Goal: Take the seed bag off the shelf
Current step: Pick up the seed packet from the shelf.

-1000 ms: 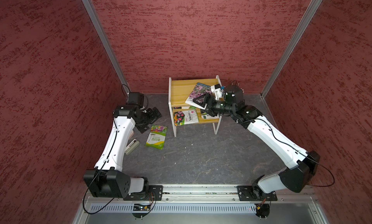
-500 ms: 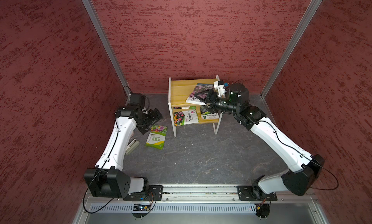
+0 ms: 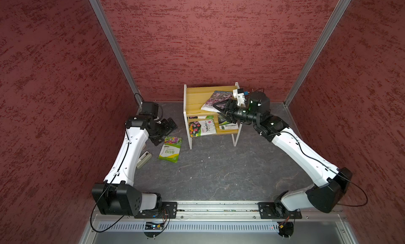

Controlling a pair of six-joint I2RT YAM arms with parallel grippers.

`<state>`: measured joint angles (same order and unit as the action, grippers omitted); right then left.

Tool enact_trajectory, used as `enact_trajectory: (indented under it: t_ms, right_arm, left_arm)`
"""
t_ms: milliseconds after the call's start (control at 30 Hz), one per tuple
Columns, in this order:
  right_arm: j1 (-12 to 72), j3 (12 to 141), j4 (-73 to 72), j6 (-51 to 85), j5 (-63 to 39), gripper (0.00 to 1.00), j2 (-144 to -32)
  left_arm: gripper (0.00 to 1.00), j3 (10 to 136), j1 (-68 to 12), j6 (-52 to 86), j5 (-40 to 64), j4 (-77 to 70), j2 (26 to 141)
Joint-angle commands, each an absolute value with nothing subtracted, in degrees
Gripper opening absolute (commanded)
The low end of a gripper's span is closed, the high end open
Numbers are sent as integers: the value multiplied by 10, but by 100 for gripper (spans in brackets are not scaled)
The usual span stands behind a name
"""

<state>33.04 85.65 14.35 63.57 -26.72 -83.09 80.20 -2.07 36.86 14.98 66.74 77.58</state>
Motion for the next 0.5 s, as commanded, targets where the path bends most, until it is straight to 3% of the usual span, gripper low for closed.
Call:
enact_trajectory:
  t_ms: [0,200,467]
  right_arm:
    - [328,855,122,639,-254,36,-846]
    - [329,847,121,642,-255,0,-845]
    - [329,843,119,637,-259,0,-841]
  left_arm:
    - [100,796,-25,372,155,659,773]
    - [100,796,-25,371,156,657,774]
    - [100,797,-25,367,155,661,772]
